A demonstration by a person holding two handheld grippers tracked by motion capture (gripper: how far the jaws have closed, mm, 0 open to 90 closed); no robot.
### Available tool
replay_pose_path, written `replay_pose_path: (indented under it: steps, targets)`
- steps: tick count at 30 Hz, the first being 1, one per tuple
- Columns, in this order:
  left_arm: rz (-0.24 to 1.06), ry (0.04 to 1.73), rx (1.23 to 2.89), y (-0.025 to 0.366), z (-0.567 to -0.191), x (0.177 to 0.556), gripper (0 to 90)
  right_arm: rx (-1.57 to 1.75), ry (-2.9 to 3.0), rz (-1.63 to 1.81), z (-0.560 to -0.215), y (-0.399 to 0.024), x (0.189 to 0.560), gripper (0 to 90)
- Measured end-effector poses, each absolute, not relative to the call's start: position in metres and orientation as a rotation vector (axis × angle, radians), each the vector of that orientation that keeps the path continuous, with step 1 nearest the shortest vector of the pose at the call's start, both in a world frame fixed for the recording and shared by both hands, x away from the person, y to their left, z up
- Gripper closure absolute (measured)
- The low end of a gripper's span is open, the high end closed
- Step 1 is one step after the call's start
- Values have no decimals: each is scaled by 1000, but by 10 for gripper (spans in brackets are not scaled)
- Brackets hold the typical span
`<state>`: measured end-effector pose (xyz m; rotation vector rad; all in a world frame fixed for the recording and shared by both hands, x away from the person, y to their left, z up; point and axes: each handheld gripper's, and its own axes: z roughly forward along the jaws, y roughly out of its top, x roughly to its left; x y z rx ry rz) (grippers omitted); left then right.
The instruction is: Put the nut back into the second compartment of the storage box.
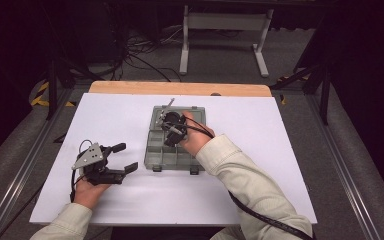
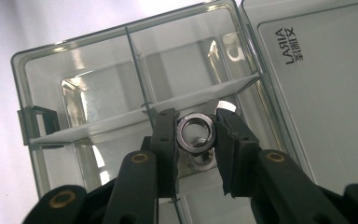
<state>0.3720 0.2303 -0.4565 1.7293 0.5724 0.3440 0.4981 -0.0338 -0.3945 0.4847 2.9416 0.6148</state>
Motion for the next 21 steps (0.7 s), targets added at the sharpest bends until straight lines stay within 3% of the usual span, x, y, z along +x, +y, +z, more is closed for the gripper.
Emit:
replay_pose_path:
  steps: [21]
  targets:
    - [343, 573, 1728, 230, -457, 372, 136, 493, 2948, 615, -400, -33, 501, 693]
